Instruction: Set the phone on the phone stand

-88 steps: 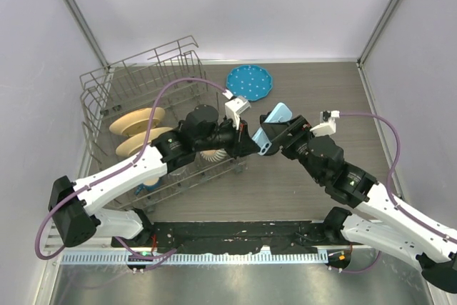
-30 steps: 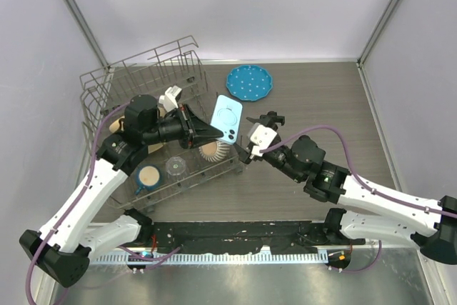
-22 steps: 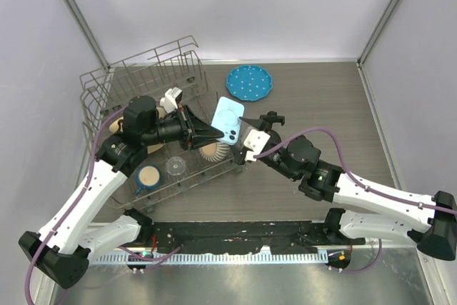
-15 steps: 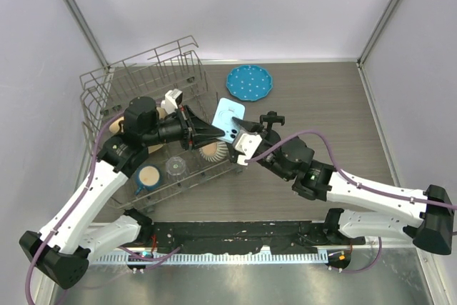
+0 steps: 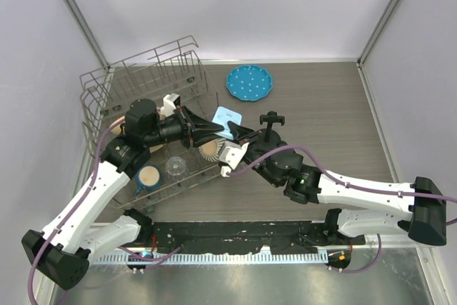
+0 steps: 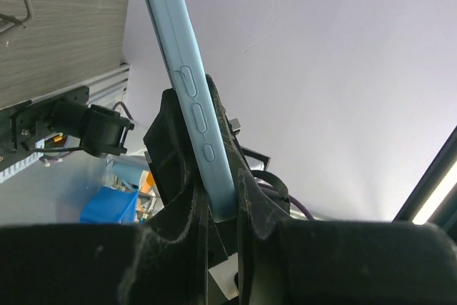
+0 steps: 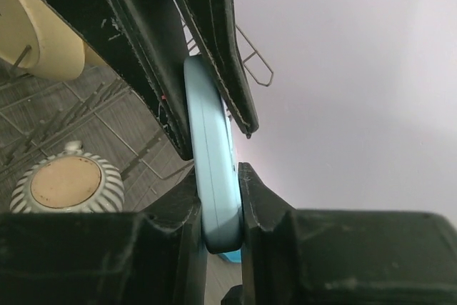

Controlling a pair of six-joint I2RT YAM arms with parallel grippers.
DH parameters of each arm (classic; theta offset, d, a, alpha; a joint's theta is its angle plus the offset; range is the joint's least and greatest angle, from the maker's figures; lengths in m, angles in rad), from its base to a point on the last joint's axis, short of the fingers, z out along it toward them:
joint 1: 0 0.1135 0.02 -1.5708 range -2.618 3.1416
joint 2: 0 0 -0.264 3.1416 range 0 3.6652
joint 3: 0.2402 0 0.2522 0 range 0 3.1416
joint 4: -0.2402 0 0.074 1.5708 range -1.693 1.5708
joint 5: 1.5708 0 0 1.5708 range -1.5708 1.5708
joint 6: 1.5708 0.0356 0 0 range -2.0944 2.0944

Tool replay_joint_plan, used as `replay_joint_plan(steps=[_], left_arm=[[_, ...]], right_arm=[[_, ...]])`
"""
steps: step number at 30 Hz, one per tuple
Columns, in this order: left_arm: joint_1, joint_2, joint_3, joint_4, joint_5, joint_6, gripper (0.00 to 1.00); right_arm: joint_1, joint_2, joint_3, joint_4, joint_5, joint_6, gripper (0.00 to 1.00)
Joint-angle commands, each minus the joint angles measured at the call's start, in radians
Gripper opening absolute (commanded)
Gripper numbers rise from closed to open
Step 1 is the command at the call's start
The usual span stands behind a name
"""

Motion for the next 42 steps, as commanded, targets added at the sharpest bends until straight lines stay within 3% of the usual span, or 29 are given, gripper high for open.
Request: replay_joint_plan(steps=[1, 3, 4, 5, 7, 10, 13, 18, 22, 27, 31, 35, 38, 42], left_arm=[[-0.016, -0.021, -0.026, 0.209, 0.072, -0.037, 0.04], [-0.016, -0.021, -0.054, 0.276, 0.087, -0.049, 0.29], [-0.016, -0.024, -0.062, 0.313, 0.093, -0.049, 0.53], [-0.013, -0.027, -0.066, 0.356, 0.098, -0.043, 0.63], [-0.009, -0.042, -0.065, 0.379, 0.101, -0.011, 0.81], [0.004, -0.053, -0.004, 0.305, 0.093, 0.148, 0.89], [0.005, -0.056, 0.102, 0.107, 0.055, 0.378, 0.9], [0.004, -0.074, 0.256, -0.217, -0.175, 0.748, 0.87], [0.005, -0.075, 0.242, -0.188, -0.229, 0.937, 0.87], [0.005, 0.011, 0.244, -0.092, -0.139, 0.969, 0.87], [0.004, 0.14, 0.279, 0.089, 0.004, 0.913, 0.87], [0.002, 0.266, 0.361, 0.176, 0.151, 0.859, 0.88], [0.002, 0.327, 0.388, 0.157, 0.21, 0.935, 0.87], [-0.035, 0.321, 0.32, 0.172, 0.248, 1.023, 0.84]], right_arm=[[0.014, 0.002, 0.058, 0.182, 0.084, 0.144, 0.01], [0.012, -0.012, 0.057, 0.195, 0.136, 0.181, 0.01], [0.012, -0.021, 0.055, 0.19, 0.148, 0.219, 0.01], [0.012, -0.043, 0.054, 0.169, 0.162, 0.233, 0.01], [0.012, -0.069, 0.055, 0.132, 0.17, 0.267, 0.01], [0.012, -0.123, 0.063, 0.04, 0.183, 0.331, 0.01], [0.012, -0.167, 0.106, -0.127, 0.214, 0.42, 0.01], [0.011, -0.251, 0.166, -0.451, 0.298, 0.636, 0.01], [-0.018, -0.359, 0.163, -0.682, 0.286, 0.816, 0.01], [-0.097, -0.41, 0.156, -0.863, 0.219, 0.961, 0.01], [-0.228, -0.419, 0.175, -0.991, 0.059, 1.073, 0.01], [-0.394, -0.353, 0.224, -1.087, -0.197, 1.092, 0.01], [-0.497, -0.318, 0.256, -1.111, -0.474, 1.085, 0.01], [-0.551, -0.272, 0.321, -1.131, -0.696, 1.086, 0.01]])
